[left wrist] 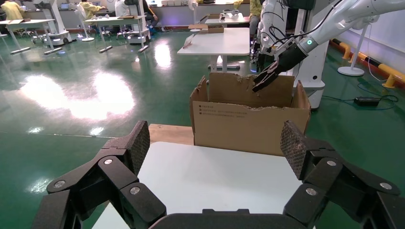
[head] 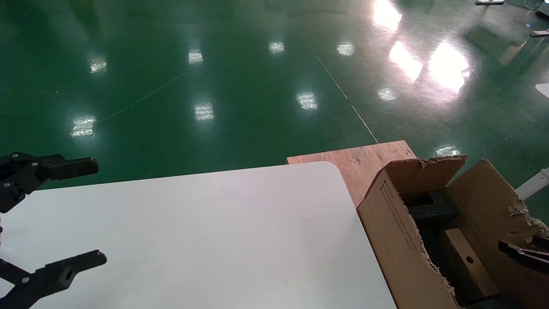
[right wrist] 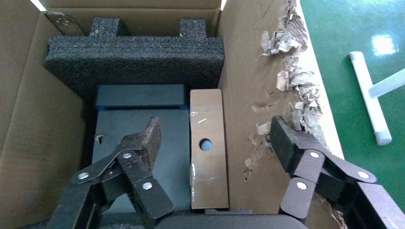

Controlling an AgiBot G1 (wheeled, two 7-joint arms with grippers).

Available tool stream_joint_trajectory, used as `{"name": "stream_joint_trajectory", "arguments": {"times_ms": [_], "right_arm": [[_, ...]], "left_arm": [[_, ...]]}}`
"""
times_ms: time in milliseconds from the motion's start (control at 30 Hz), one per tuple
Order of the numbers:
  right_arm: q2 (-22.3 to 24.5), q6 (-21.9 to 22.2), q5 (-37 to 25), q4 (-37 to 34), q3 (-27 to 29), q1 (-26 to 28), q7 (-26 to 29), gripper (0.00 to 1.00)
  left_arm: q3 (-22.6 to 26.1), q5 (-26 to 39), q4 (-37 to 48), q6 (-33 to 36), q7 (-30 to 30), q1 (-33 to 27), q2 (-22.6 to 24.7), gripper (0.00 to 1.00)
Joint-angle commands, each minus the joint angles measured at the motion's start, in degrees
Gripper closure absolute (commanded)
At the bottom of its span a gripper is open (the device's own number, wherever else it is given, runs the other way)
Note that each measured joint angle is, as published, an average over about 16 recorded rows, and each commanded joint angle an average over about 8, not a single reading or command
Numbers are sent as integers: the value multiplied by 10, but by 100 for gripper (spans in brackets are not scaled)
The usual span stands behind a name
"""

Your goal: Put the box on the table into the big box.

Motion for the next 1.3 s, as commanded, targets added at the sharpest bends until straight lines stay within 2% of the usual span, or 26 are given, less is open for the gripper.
{"name": "stream_joint_trajectory", "arguments": {"times_ms": [33, 267, 600, 733, 1033, 1167, 1300], "right_arm": [[1, 0, 0, -1, -1, 1, 0, 0], [-10, -4, 8, 31, 20, -11, -9, 0], [-42, 6, 21, 140, 61, -19, -33, 0], [-58, 28, 23, 195, 73, -19, -36, 0], [-95, 120, 14, 294, 83, -21, -42, 0], [-100, 134, 10, 305, 84, -22, -43, 0], [-98, 124, 11, 296, 87, -25, -42, 0]], "left_arm": [[0, 0, 0, 0, 0, 0, 0, 0], [0, 0, 0, 0, 0, 0, 0, 0], [0, 0, 0, 0, 0, 0, 0, 0], [0, 0, 0, 0, 0, 0, 0, 0], [0, 0, 0, 0, 0, 0, 0, 0], [0, 0, 0, 0, 0, 0, 0, 0], [0, 0, 0, 0, 0, 0, 0, 0]]}}
